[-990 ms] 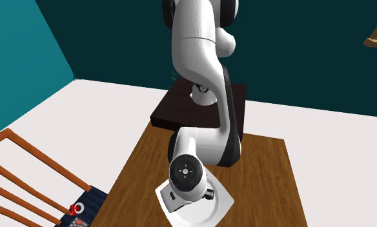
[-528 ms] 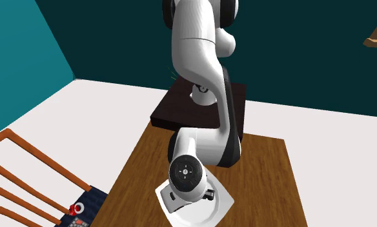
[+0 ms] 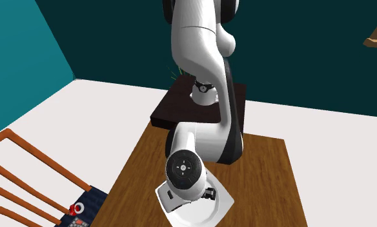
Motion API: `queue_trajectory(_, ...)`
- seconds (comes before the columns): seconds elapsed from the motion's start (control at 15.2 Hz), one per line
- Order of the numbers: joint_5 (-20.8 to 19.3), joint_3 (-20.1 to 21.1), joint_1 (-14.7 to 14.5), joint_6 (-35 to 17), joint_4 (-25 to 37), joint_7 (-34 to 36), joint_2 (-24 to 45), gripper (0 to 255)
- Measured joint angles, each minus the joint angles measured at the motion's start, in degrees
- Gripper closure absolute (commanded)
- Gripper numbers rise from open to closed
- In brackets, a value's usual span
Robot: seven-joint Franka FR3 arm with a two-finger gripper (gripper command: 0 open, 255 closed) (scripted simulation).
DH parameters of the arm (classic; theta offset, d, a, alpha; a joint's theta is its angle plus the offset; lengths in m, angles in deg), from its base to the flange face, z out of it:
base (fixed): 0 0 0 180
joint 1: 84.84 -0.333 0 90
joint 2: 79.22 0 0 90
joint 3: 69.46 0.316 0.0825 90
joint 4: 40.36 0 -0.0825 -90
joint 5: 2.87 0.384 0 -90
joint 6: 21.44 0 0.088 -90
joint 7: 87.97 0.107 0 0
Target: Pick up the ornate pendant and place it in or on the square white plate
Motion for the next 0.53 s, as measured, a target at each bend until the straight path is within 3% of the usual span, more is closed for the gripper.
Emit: queue_trajectory(0.53, 0.27, 0.22, 0.06, 2.52, 1.12, -0.08, -1.34, 0)
